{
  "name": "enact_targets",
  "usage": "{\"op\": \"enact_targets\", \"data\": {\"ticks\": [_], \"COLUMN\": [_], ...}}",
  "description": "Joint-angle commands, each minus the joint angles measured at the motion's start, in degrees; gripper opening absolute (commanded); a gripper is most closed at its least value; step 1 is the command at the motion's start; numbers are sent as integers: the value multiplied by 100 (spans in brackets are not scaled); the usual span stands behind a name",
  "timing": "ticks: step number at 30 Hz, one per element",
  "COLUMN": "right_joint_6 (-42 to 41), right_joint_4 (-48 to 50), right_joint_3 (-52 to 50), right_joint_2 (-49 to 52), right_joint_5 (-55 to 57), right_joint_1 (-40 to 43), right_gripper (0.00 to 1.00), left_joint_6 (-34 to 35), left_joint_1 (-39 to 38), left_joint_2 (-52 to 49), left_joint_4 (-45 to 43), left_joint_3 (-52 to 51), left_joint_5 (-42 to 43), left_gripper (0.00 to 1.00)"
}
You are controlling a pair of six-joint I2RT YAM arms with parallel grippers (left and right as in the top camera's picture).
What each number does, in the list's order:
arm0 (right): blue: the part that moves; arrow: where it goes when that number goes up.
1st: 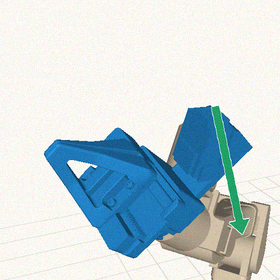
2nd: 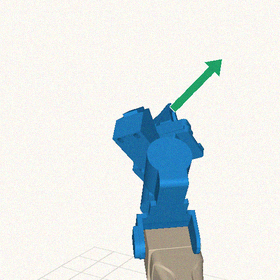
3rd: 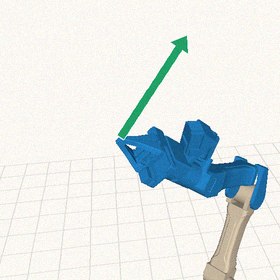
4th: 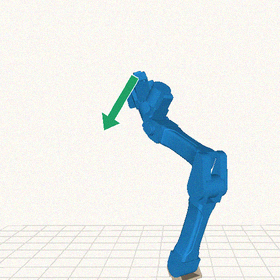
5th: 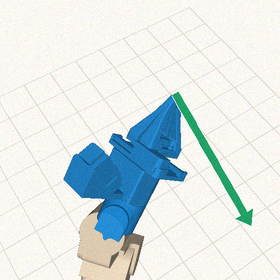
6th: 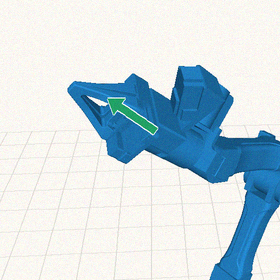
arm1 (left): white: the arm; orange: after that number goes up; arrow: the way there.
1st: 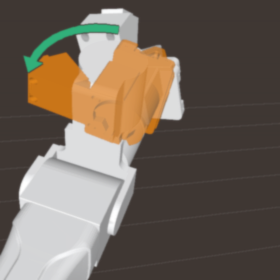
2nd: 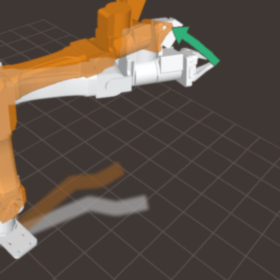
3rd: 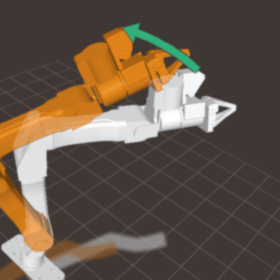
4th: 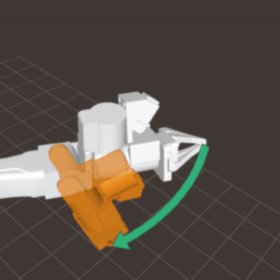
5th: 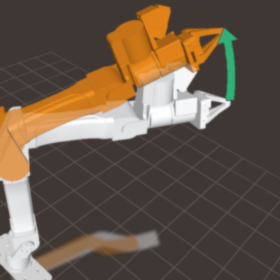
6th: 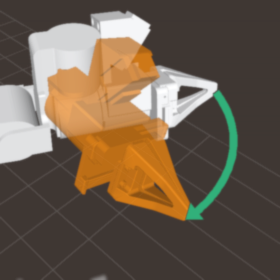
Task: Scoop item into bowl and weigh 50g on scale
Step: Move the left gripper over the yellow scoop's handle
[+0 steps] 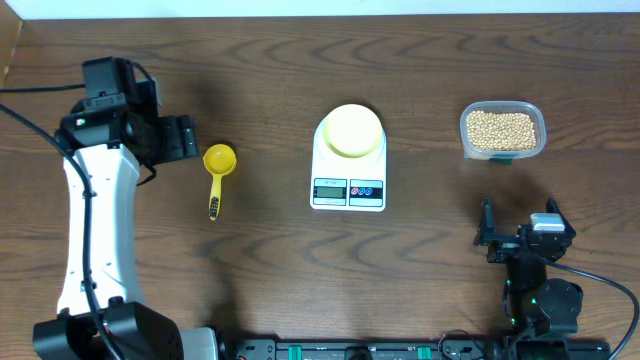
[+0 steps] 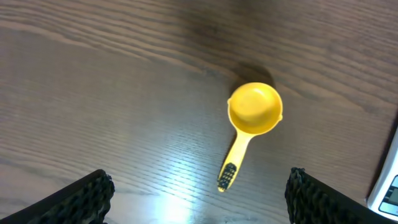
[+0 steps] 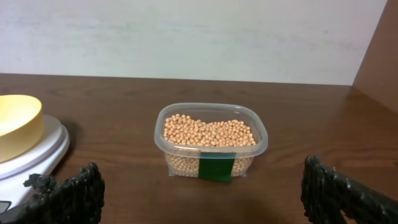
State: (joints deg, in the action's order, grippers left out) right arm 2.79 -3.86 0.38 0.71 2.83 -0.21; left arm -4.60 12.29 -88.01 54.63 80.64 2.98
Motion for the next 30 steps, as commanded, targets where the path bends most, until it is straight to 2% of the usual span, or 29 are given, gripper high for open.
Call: {"op": "enact_targets", "data": {"ticks": [1, 17, 30], "right_joint_6": [70, 70, 70], "right_joint_4": [-20, -20, -20], "right_joint_3": [-4, -7, -4], "right_joint_2": [-37, -37, -37], "right_joint_5": [68, 66, 68], "right_joint_1": [-59, -59, -59], "right_gripper": [99, 99, 99], "left_joint_6": [-184, -332, -332], "left_joint_1": [55, 50, 48], "left_joint_2": [-195, -457, -1165], "left_joint_4": [11, -175, -376], "left_joint_3": [168, 166, 166], "left_joint_5": [114, 109, 114], "left_gripper": [91, 91, 91]}}
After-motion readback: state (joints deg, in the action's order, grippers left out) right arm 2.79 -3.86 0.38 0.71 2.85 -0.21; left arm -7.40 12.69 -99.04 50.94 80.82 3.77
